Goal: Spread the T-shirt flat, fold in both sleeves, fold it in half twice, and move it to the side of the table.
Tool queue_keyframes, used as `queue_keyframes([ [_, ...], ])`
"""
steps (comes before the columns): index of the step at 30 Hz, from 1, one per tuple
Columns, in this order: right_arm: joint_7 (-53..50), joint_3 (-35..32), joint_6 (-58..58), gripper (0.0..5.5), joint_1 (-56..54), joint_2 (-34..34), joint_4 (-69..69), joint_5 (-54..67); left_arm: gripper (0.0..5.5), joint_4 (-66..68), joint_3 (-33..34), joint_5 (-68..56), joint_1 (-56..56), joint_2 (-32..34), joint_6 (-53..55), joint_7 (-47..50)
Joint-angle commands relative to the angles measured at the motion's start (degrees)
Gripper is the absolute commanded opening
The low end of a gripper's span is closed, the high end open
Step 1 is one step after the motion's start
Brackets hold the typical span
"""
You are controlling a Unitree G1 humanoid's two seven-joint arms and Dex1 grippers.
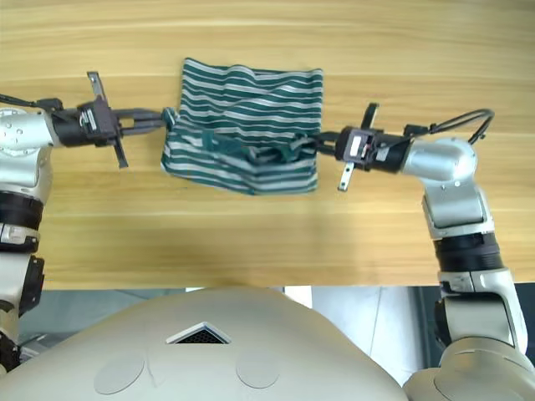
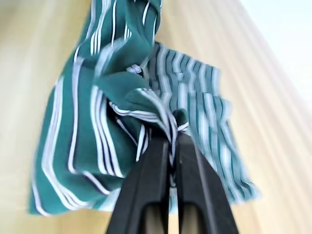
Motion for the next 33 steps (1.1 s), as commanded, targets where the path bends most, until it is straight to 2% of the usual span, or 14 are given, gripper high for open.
queue_keyframes([
  [1,-3.22,-0.09,1.29,0.00,-7.67,2.82,7.82,-2.91,0.03,13.27,-0.16,6.87,-8.49,-3.60,-0.48,4.74],
  [8,-12.54,3.50,-0.55,0.00,-22.42,10.36,32.14,-12.45,0.03,35.88,-4.75,21.72,-20.06,-12.01,3.55,20.45],
  [15,-19.73,3.37,-6.00,0.00,-32.68,16.33,54.27,-15.53,0.03,42.28,-2.72,25.61,-26.69,-17.77,9.08,33.42],
  [24,-24.42,2.59,-7.15,0.00,-36.78,20.27,65.10,-16.85,0.03,42.98,2.44,25.57,-30.54,-18.99,9.15,35.25],
  [33,-28.66,2.99,-4.66,0.00,-38.03,23.77,69.07,-19.74,0.03,45.32,-3.70,36.74,-27.85,-20.95,17.78,44.87],
])
